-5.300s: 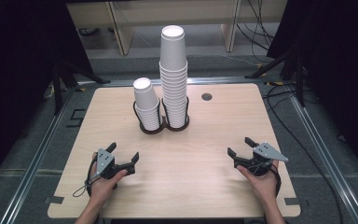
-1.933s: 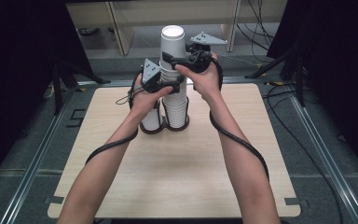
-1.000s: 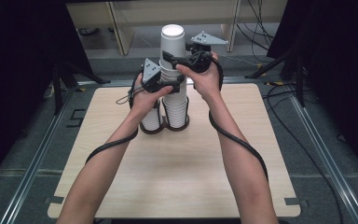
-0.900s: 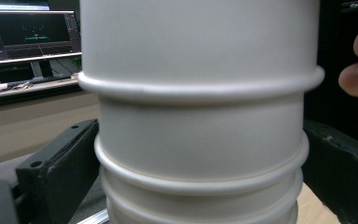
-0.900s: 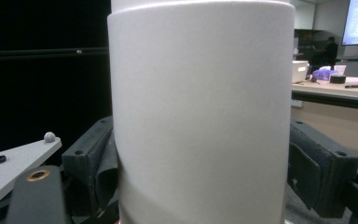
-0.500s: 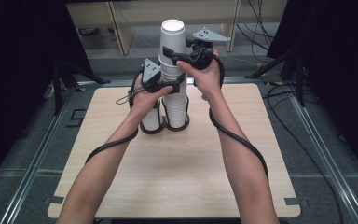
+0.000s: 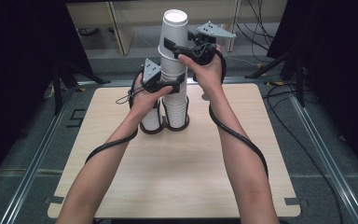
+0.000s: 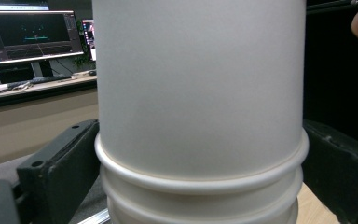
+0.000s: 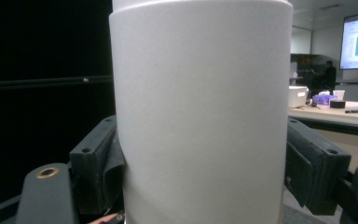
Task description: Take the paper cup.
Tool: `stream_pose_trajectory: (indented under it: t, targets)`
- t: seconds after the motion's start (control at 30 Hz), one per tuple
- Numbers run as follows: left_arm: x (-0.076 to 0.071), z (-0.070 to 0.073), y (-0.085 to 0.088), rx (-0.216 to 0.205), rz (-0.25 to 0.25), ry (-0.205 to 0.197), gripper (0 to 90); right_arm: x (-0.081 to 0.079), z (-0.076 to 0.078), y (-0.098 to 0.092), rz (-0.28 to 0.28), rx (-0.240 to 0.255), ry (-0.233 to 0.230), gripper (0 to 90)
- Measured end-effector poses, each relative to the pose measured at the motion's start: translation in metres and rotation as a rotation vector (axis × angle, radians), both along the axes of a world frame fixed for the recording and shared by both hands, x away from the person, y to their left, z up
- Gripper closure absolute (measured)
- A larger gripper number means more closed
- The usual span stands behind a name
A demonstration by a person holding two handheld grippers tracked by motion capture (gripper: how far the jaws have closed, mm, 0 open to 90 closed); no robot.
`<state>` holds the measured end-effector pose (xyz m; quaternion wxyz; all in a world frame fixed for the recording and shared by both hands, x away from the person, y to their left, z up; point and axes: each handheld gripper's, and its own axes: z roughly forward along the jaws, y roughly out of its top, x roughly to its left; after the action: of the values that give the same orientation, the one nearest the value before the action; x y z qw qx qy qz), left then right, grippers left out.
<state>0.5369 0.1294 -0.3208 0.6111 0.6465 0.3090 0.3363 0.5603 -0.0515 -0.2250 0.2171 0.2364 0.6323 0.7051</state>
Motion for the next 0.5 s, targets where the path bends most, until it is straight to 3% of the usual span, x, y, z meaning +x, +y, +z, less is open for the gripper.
stream_pose_trajectory:
  t: [0.5]
  targets:
    - [0.001,0.0,0.0,0.006,-0.001,-0.004,3.0,-0.006,0.014,-0.003,0.0,0.05,-0.032,23.5]
